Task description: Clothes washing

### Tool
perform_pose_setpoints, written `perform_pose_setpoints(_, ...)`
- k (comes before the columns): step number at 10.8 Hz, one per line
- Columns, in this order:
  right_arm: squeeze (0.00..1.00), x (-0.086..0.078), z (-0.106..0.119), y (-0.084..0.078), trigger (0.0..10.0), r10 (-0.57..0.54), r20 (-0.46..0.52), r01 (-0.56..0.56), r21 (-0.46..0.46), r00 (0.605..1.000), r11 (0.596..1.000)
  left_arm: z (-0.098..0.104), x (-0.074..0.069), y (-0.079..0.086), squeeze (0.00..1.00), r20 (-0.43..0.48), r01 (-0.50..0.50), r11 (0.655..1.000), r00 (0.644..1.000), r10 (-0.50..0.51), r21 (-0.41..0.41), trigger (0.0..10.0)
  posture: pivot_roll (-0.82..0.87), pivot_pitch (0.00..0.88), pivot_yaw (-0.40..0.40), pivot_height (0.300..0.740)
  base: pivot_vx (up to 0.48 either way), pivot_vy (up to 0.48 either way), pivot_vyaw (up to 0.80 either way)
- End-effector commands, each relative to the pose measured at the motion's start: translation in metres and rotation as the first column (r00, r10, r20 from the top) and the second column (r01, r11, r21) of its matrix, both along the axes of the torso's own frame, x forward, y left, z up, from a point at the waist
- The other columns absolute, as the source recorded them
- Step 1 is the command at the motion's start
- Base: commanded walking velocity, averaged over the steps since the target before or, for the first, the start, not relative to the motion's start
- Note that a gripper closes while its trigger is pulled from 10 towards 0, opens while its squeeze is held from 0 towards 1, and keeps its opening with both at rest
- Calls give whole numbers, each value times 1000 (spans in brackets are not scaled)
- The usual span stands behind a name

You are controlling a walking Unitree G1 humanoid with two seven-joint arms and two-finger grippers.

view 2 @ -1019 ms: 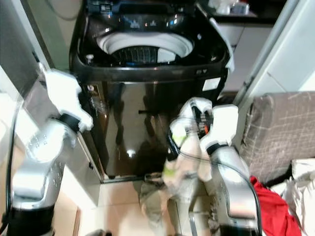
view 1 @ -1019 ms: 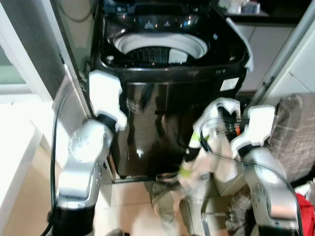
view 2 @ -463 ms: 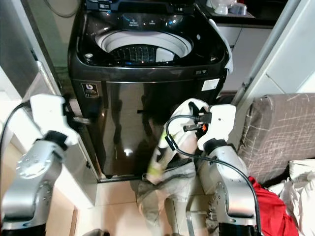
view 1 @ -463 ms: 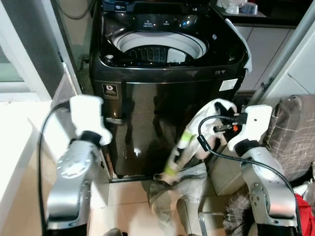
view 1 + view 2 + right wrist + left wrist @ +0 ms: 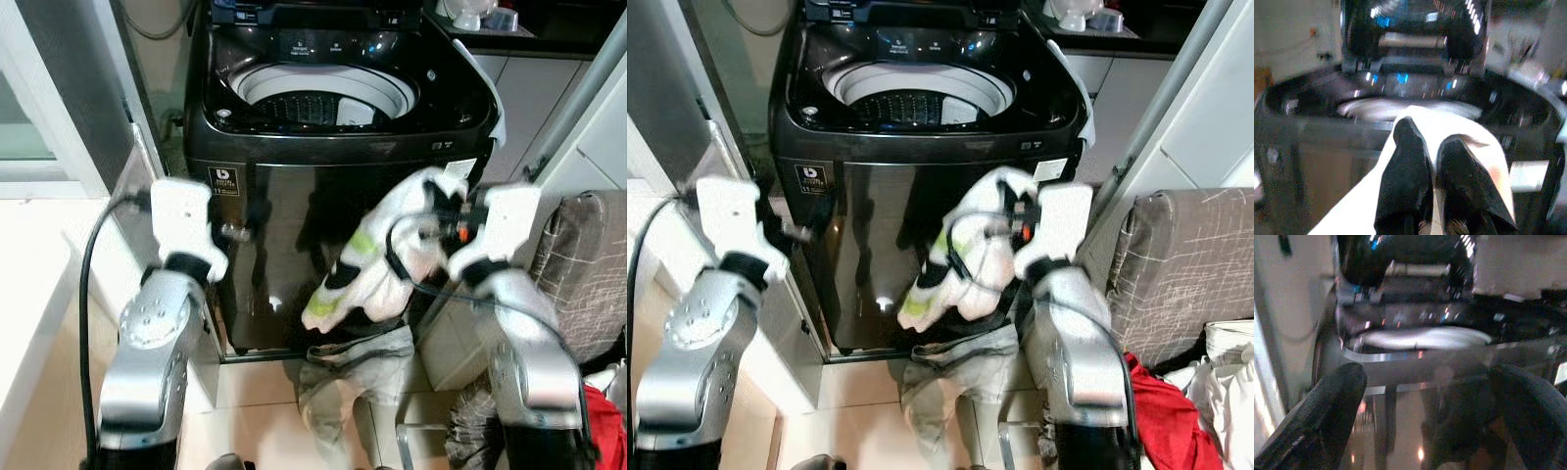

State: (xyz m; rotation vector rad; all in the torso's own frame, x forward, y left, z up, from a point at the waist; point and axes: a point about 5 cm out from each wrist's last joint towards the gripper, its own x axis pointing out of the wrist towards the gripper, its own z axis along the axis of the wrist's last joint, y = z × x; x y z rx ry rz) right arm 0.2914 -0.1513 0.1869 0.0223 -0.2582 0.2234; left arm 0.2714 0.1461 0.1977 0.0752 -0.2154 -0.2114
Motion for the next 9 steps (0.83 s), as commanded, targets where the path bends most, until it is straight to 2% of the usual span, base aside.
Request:
perform_pose_setpoints(1, 0, 4, 12, -6, 10000, -33, 57, 32, 5, 998, 999, 12, 0, -6, 0, 54, 24, 1000, 998, -25, 17, 10000, -46, 0, -27, 732, 480, 0, 0)
perform_pose_setpoints(6, 0, 24, 18, -4, 10000, -41, 74, 40, 9, 996, 999, 18, 10, -8, 0, 80, 10, 999, 997, -14, 47, 10000, -45, 0, -13, 732, 480, 0, 0)
perform_pose_setpoints(8, 0, 36, 38, -2, 10000, -27, 128, 25, 11, 991, 1000, 19, 12, -9, 0, 87, 4, 999, 996, -9, 52, 10000, -44, 0, -13, 732, 480, 0, 0)
perform_pose_setpoints(9, 0, 44, 55, 0, 10000, -11, 177, 9, 8, 984, 1000, 20, 13, -9, 0, 91, -5, 999, 996, 1, 47, 10000, -44, 0, -14, 732, 480, 0, 0)
